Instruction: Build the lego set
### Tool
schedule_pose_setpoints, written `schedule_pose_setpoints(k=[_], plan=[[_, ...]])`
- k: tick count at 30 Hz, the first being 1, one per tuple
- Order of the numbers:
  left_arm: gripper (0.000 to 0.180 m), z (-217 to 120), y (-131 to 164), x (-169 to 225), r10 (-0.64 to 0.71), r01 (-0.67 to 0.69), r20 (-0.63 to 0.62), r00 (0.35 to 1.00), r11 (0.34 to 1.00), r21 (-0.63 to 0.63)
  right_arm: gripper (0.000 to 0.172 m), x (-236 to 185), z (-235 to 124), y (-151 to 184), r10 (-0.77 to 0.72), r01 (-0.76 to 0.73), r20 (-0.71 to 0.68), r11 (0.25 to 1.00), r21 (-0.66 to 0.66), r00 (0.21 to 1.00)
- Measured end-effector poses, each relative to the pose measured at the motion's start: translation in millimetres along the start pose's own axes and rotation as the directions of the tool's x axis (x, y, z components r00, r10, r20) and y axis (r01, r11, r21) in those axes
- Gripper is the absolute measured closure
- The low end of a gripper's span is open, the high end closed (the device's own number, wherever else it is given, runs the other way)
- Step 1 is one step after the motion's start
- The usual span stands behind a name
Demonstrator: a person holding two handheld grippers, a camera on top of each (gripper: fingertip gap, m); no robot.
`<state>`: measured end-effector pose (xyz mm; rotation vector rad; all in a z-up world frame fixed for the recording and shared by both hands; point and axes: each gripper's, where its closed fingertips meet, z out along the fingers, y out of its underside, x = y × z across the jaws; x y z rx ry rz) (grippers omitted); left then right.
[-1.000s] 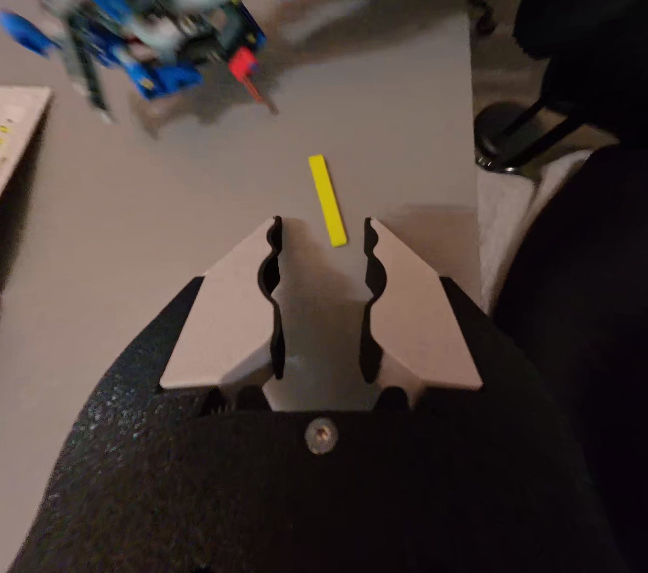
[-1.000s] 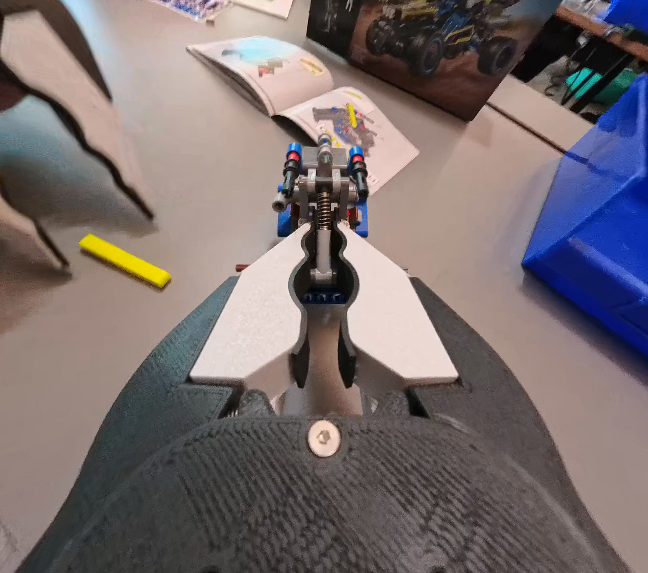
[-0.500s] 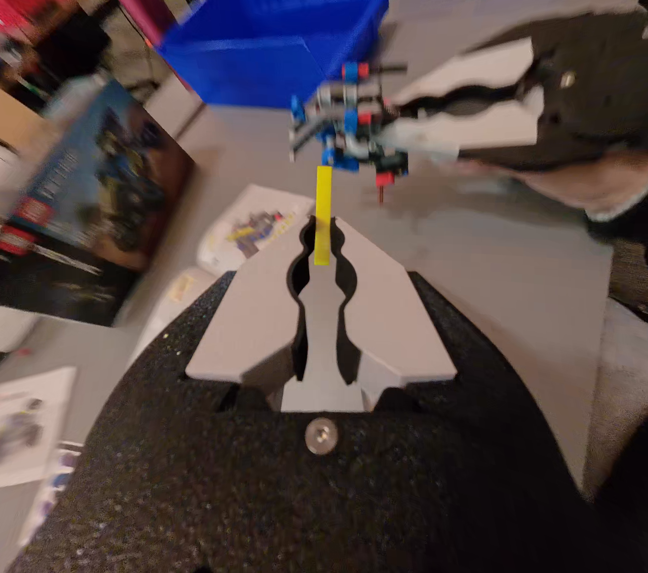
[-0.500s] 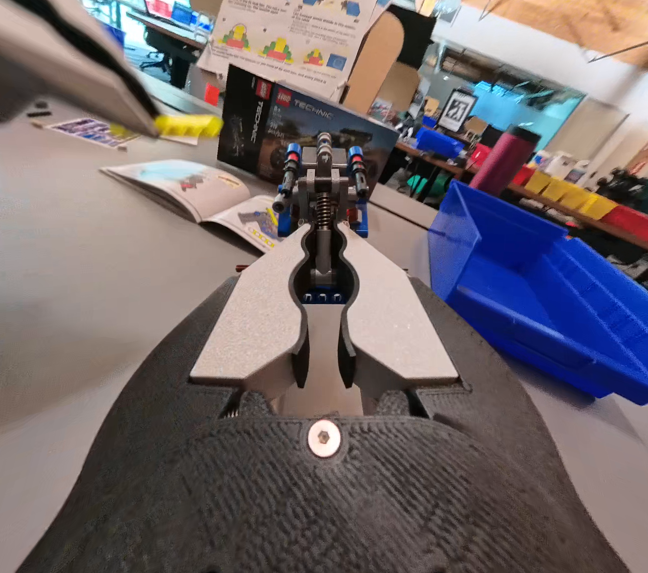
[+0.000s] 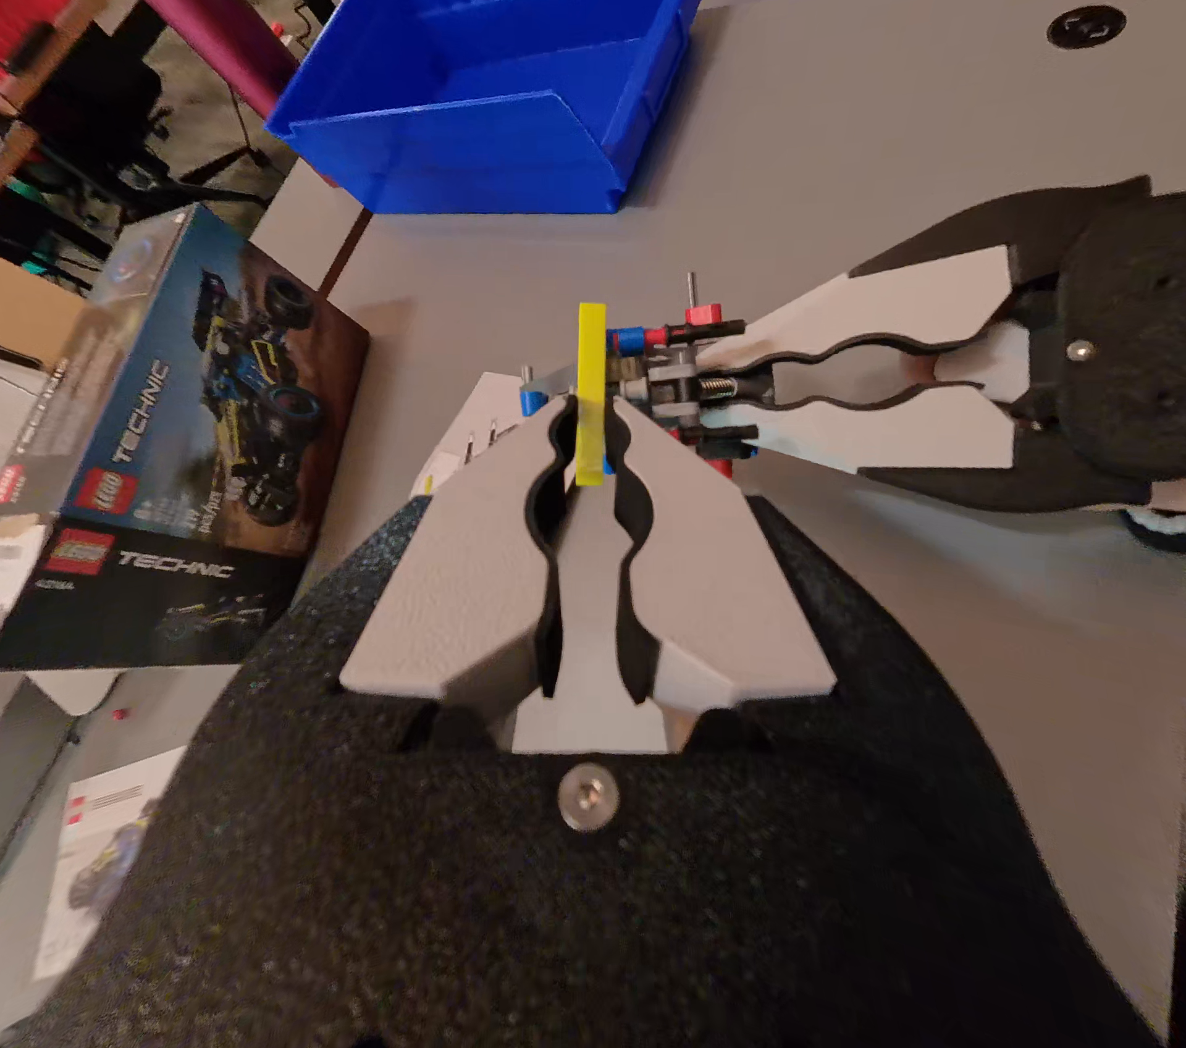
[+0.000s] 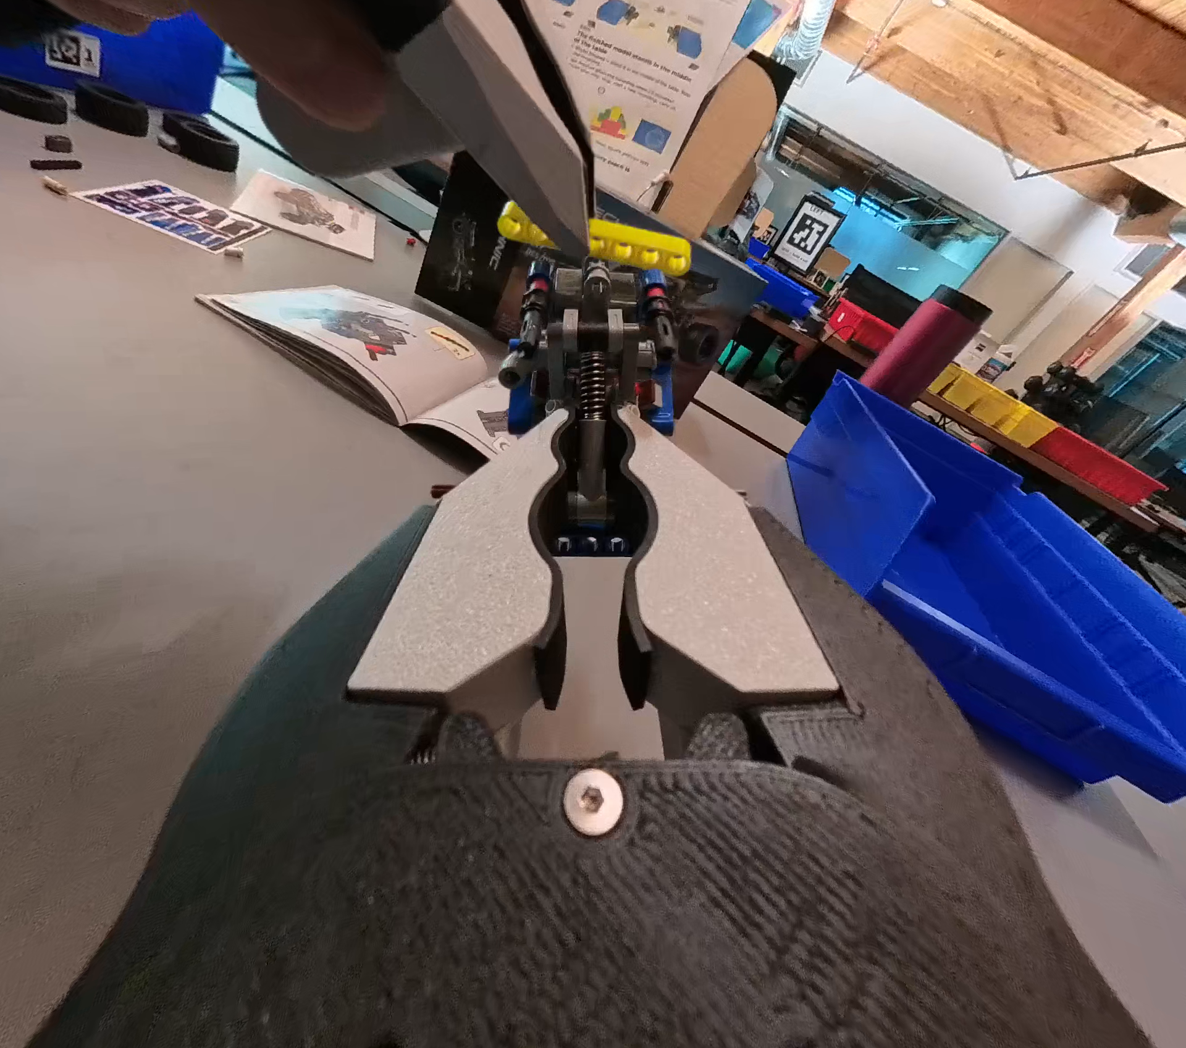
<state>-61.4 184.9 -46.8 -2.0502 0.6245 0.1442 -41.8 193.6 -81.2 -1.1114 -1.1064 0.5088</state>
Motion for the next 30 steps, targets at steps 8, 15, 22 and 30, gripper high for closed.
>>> schedule_pose_setpoints(k=[8, 15, 22, 30], plan=[[0.174, 6, 6, 2, -0.017, 0.015, -0.042, 0.999, 0.999, -0.051, 0.167, -5, 4, 5, 0.005, -0.004, 0.029, 0.999, -0.046, 1.000], [0.170, 10, 8, -2, 0.003, -0.006, -0.039, 0.999, 0.995, -0.095, 0.167, -4, 4, 8, 0.071, -0.068, 0.038, 0.995, -0.078, 0.997], [0.171, 8, 1, 0, -0.031, 0.027, -0.062, 0.998, 0.998, -0.052, 0.167, -2, 2, 1, 0.096, -0.095, 0.028, 0.995, -0.039, 0.995], [0.166, 5, 0, -2, -0.038, 0.034, -0.060, 0.998, 0.998, -0.058, 0.167, -4, 2, -3, 0.089, -0.088, 0.028, 0.996, -0.021, 0.996]])
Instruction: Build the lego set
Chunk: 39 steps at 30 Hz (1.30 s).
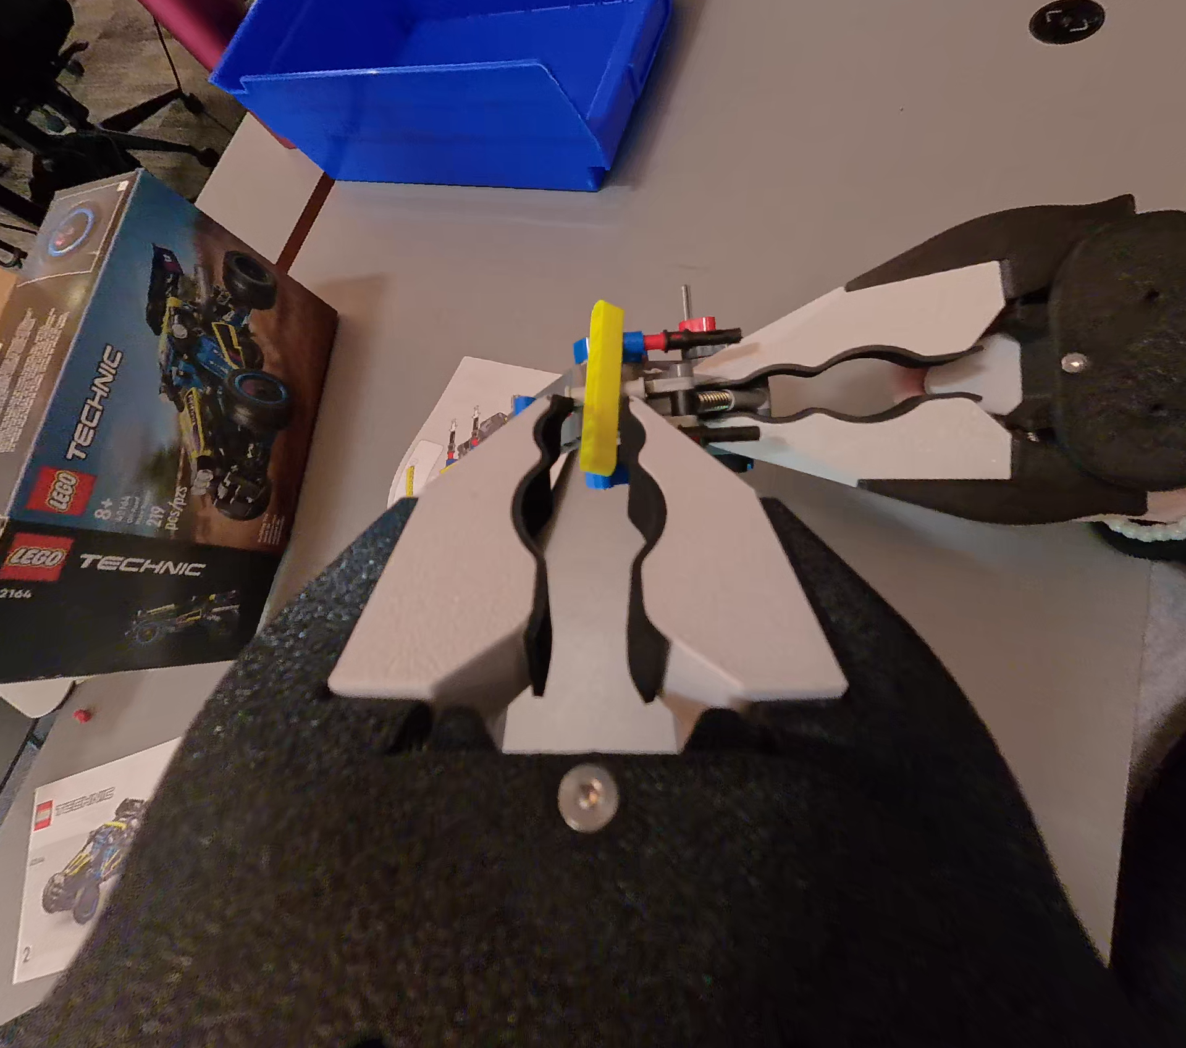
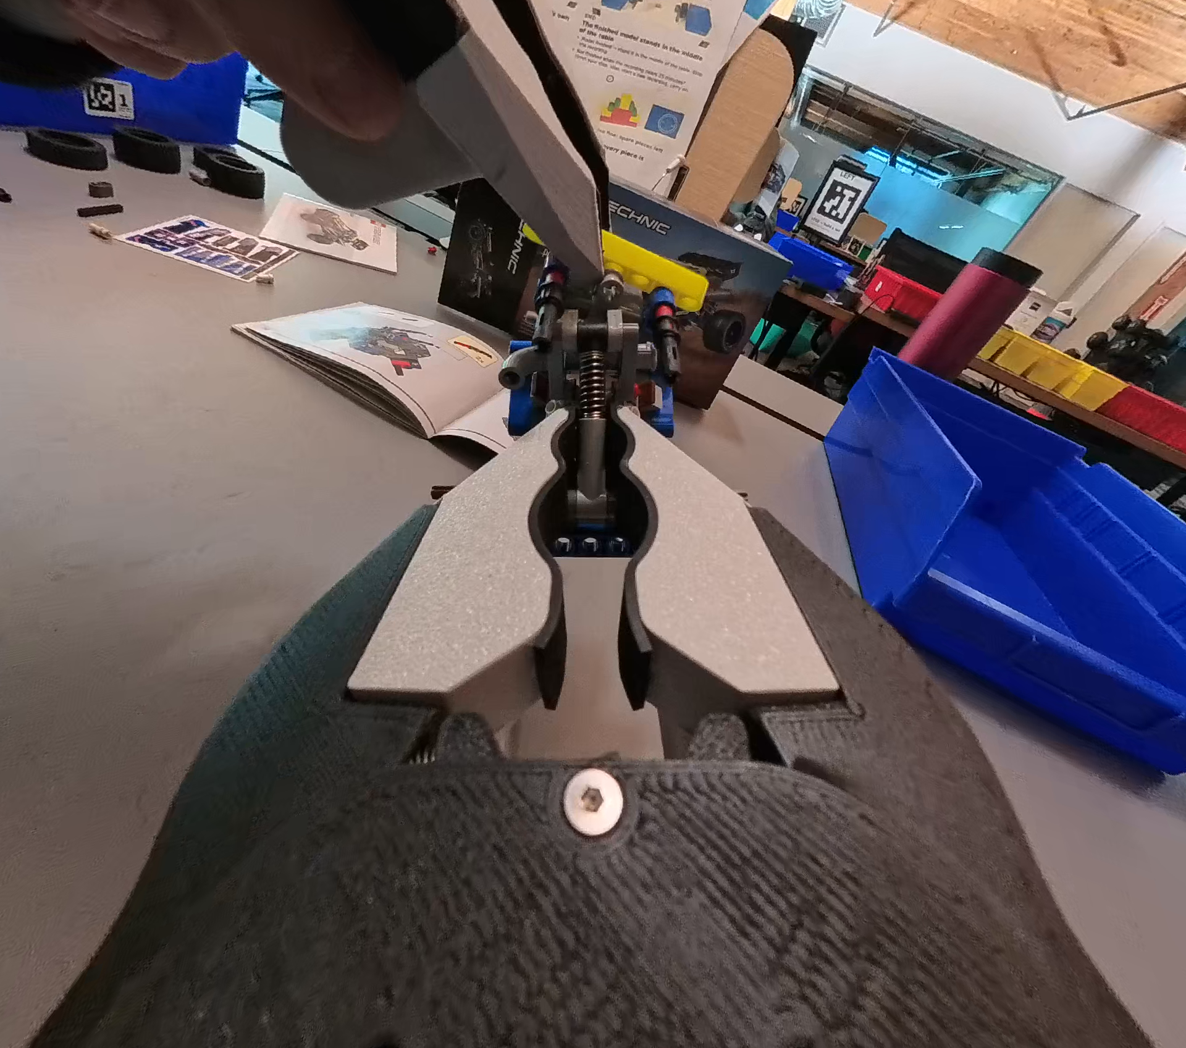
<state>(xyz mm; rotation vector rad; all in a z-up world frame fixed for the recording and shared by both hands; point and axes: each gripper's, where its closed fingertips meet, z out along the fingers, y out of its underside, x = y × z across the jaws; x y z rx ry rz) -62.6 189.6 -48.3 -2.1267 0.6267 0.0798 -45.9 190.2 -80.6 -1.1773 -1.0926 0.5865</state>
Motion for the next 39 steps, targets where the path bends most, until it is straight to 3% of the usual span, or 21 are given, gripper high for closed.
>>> schedule_pose_setpoints(k=[5, 11, 18, 25, 31, 39], plan=[[0.157, -5, -2, 3, 0.017, -0.017, -0.003, 1.000, 1.000, 0.004, 0.167, 2, -1, -1, 0.000, 0.000, -0.018, 1.000, 0.013, 1.000], [0.162, -4, -1, 5, 0.020, -0.020, -0.012, 1.000, 1.000, 0.006, 0.167, 4, -2, -5, 0.003, -0.002, -0.039, 0.999, 0.036, 0.999], [0.157, -11, -9, 4, 0.104, -0.105, 0.061, 0.993, 0.994, 0.007, 0.167, 7, -3, -5, 0.006, -0.004, -0.063, 0.999, 0.038, 0.998], [0.173, -10, -6, 7, 0.199, -0.192, 0.092, 0.976, 0.978, -0.079, 0.167, 7, -4, -6, 0.015, -0.012, -0.070, 0.999, 0.047, 0.997], [0.175, -10, -10, 7, 0.173, -0.167, 0.082, 0.981, 0.983, -0.077, 0.167, 6, -5, -9, 0.000, 0.006, -0.075, 0.997, 0.072, 0.997], [0.175, -14, -3, 10, -0.008, -0.004, -0.084, 0.996, 0.991, -0.137, 0.167, 5, -6, -10, -0.102, 0.109, -0.112, 0.992, 0.062, 0.988]])
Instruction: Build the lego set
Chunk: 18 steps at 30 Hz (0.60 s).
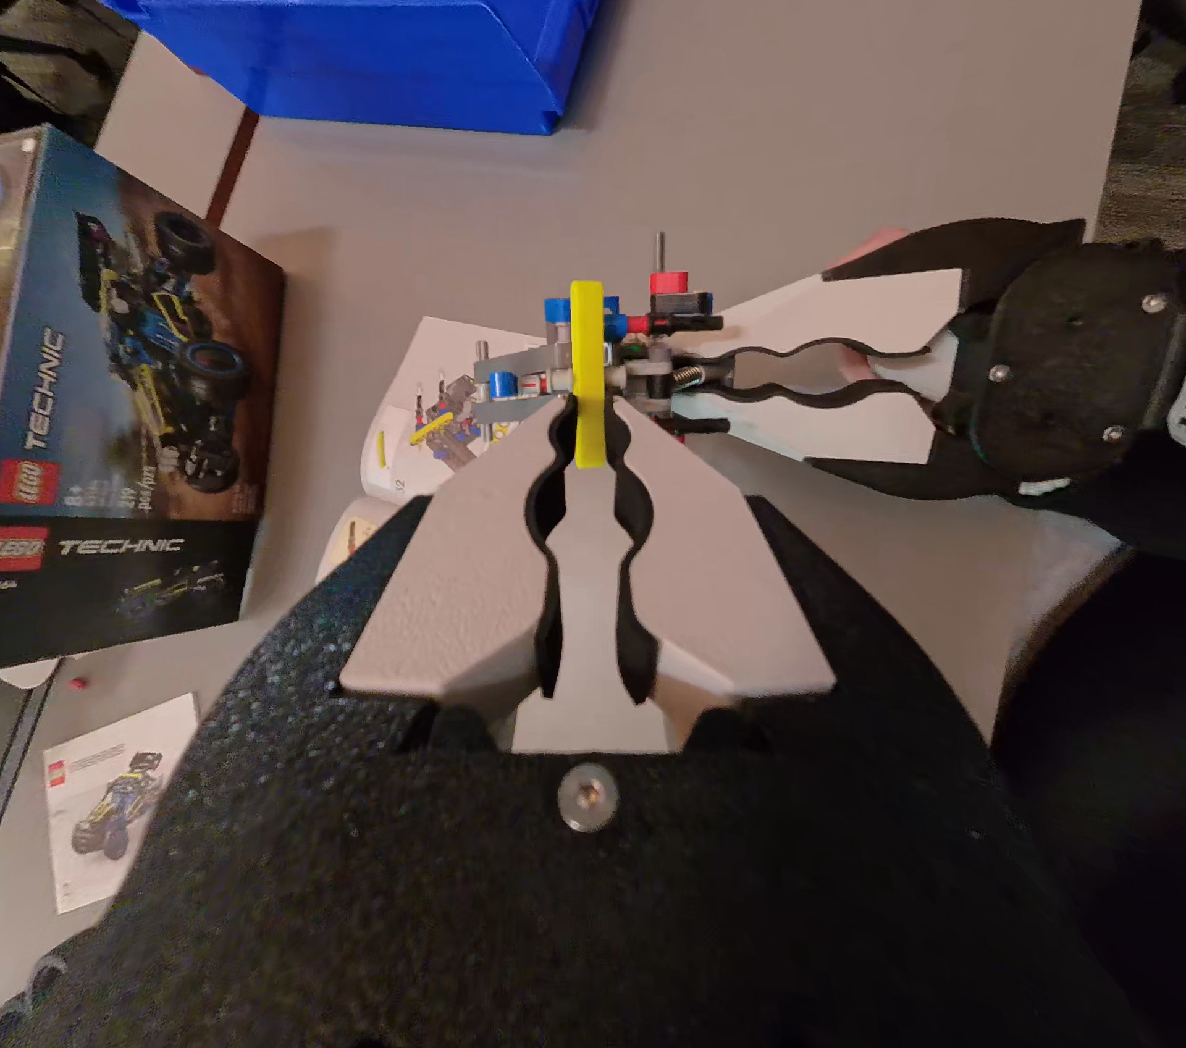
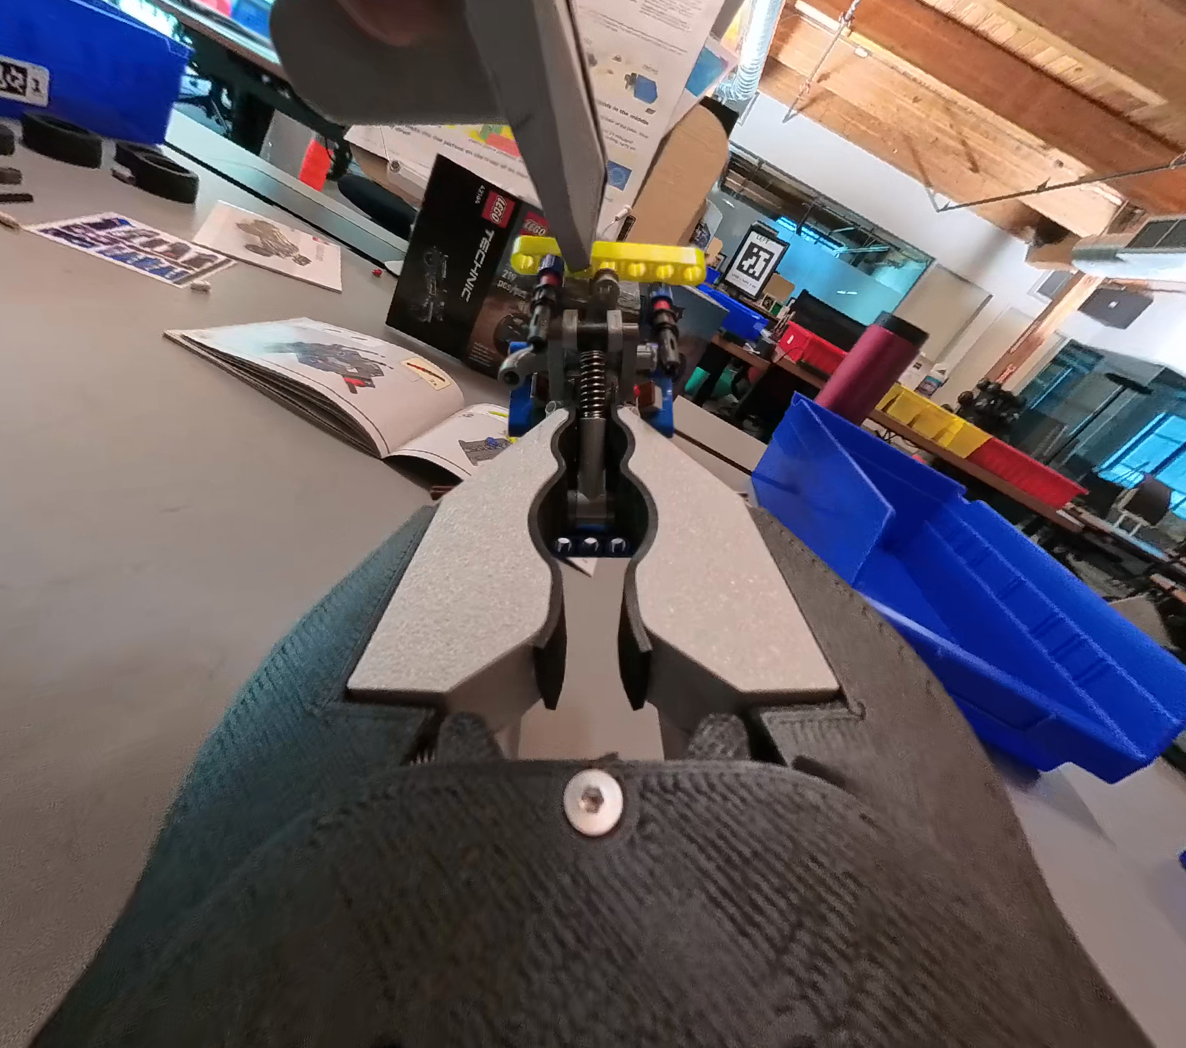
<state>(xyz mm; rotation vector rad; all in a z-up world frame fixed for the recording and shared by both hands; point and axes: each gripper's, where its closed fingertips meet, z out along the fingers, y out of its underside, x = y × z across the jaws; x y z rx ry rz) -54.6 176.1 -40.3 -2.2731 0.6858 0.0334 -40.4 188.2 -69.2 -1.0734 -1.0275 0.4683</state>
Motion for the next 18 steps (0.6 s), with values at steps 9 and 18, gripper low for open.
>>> schedule_pose_setpoints(k=[9, 18], plan=[[0.171, 0, 0, -1, -0.037, 0.037, -0.054, 0.998, 0.999, -0.009, 0.167, -1, 0, -3, 0.008, -0.008, -0.007, 1.000, 0.018, 1.000], [0.156, -8, -10, -5, -0.056, 0.058, -0.031, 0.998, 0.996, 0.061, 0.167, 1, 1, -2, 0.096, -0.096, 0.006, 0.995, 0.012, 0.995]])
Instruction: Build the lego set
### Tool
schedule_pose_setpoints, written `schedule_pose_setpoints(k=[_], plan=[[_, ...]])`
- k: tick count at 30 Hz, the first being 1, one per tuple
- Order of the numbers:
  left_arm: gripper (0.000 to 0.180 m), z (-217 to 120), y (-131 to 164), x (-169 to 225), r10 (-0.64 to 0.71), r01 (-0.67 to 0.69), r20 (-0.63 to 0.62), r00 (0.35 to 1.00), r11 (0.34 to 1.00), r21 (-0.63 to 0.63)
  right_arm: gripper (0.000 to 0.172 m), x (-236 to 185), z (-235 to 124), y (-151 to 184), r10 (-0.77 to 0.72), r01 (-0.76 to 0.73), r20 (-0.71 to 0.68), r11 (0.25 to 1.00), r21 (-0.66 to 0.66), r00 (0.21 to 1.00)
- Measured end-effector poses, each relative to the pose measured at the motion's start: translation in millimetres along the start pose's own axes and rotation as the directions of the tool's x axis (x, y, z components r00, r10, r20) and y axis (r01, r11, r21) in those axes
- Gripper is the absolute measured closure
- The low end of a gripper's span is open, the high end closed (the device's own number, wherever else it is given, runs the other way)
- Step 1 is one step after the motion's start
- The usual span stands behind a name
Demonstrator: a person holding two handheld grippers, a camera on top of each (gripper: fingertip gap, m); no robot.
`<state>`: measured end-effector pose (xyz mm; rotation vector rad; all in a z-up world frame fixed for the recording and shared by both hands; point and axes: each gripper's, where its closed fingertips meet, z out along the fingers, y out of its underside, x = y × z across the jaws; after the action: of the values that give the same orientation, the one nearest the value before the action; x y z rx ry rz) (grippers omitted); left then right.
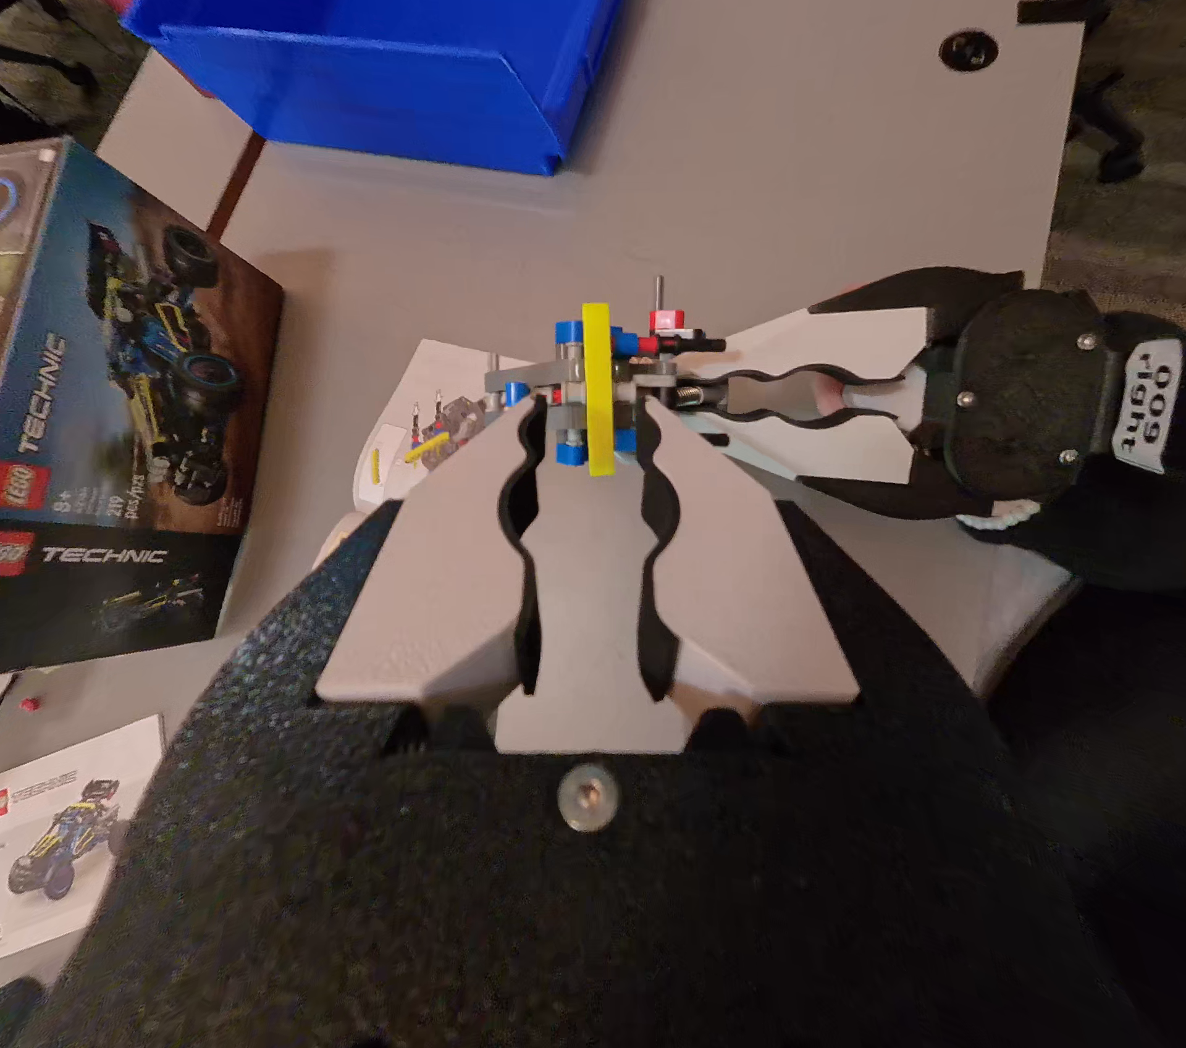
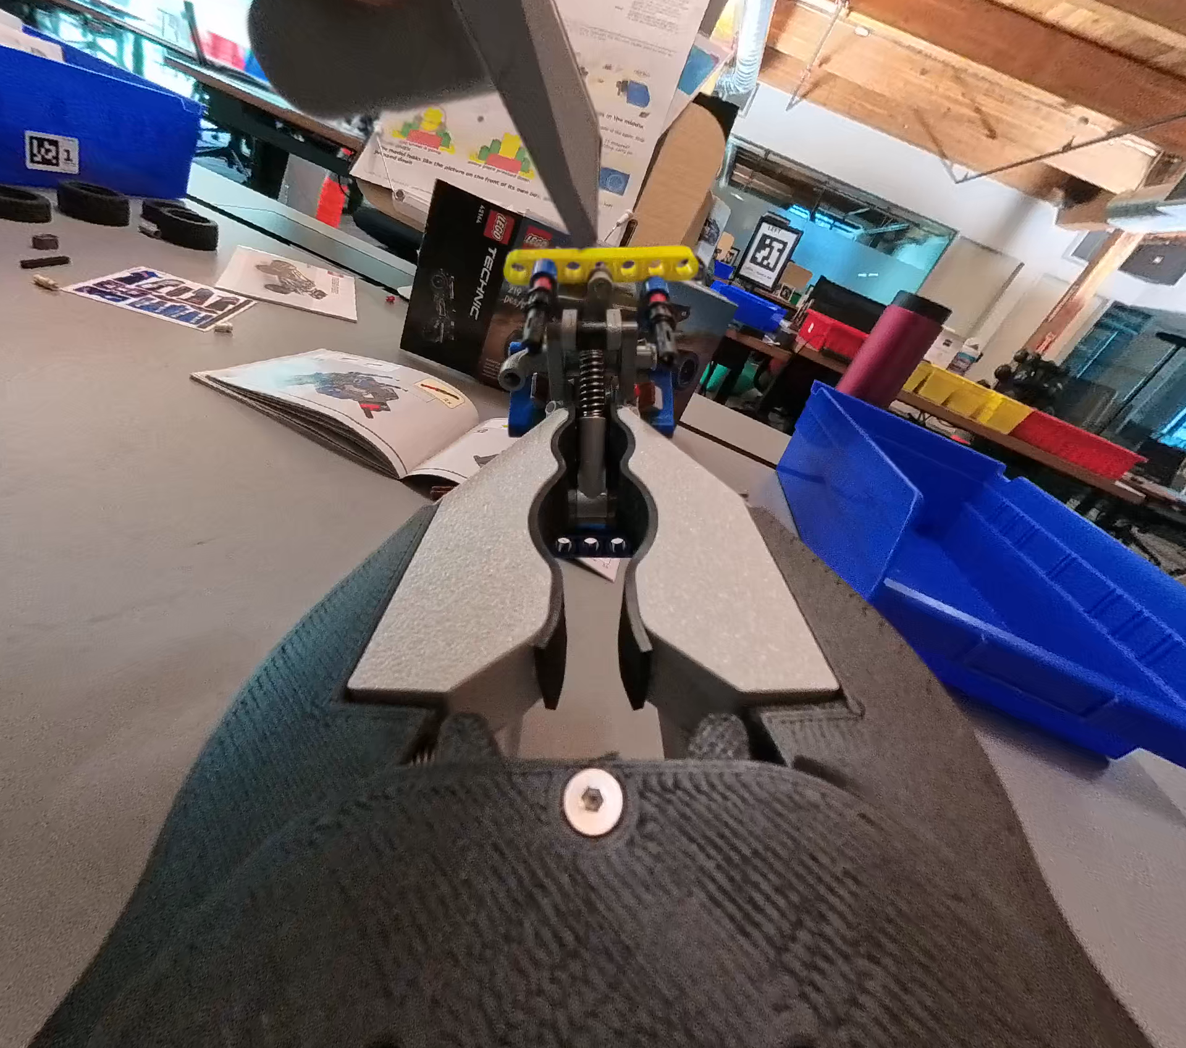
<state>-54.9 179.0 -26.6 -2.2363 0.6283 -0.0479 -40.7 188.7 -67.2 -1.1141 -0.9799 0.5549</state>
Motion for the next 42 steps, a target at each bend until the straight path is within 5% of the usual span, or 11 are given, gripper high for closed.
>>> schedule_pose_setpoints(k=[8, 27, 33, 38, 42], plan=[[0.156, -19, -10, -5, 0.068, -0.084, 0.081, 0.994, 0.973, 0.213, 0.167, 13, -1, 1, 0.153, -0.153, -0.002, 0.988, -0.002, 0.988], [0.157, -3, -6, 6, 0.310, -0.346, 0.207, 0.928, 0.922, 0.173, 0.167, 16, -2, -10, 0.292, -0.293, 0.037, 0.956, 0.019, 0.956], [0.131, -11, -9, 11, 0.404, -0.439, 0.221, 0.888, 0.888, 0.140, 0.167, 18, -4, -14, 0.318, -0.319, 0.026, 0.947, 0.035, 0.948], [0.091, -9, -20, 33, 0.244, -0.279, 0.169, 0.955, 0.930, 0.238, 0.167, 22, -4, -14, 0.334, -0.333, -0.003, 0.942, 0.048, 0.943], [0.088, -5, -27, 30, 0.249, -0.298, 0.226, 0.942, 0.929, 0.221, 0.168, 20, -3, -13, 0.302, -0.301, -0.024, 0.953, 0.033, 0.953]])
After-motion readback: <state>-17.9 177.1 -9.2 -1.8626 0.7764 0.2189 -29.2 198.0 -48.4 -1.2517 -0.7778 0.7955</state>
